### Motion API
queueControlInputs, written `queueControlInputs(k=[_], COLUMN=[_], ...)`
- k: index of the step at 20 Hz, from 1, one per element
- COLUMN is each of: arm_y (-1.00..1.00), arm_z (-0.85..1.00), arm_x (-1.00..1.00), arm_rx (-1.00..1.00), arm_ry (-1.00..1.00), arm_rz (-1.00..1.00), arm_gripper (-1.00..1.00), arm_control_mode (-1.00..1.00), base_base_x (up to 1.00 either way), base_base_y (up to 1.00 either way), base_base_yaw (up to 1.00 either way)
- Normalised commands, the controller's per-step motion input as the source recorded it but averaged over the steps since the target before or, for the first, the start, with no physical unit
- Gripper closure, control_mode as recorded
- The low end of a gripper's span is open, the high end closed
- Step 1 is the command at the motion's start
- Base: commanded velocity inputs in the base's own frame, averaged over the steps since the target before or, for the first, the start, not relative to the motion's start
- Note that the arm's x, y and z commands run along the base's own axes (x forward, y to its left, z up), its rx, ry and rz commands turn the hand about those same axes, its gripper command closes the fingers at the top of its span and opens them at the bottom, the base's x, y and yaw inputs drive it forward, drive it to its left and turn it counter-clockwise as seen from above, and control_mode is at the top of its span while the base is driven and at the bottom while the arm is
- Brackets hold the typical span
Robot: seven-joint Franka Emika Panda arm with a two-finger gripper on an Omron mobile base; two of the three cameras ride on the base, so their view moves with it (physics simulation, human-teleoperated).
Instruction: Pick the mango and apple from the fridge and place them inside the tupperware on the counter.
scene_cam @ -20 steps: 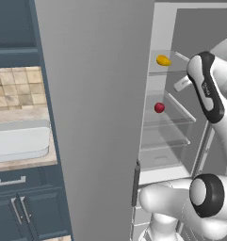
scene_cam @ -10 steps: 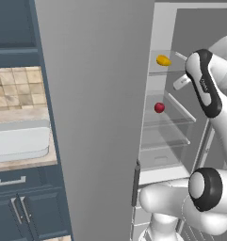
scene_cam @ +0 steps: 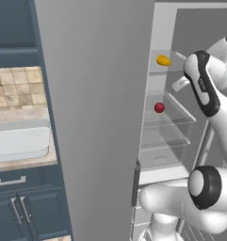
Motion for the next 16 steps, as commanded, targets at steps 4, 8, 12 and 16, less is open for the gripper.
queueControlInputs(k=[4,8,12,16], arm_y=[0.03,0.11,0.11,0.09], arm_z=[-0.72,-0.83,-0.79,-0.66], arm_x=[0.0,0.0,0.02,0.05], arm_rx=[-0.04,-0.03,-0.01,0.0], arm_ry=[0.0,0.01,0.0,0.0], arm_rz=[0.0,0.0,0.0,0.0], arm_gripper=[-1.0,-1.0,-1.0,-1.0], arm_control_mode=[-1.0,-1.0,-1.0,-1.0], base_base_x=[0.0,0.0,0.0,0.0], base_base_y=[0.0,0.0,0.0,0.0], base_base_yaw=[0.0,0.0,0.0,0.0])
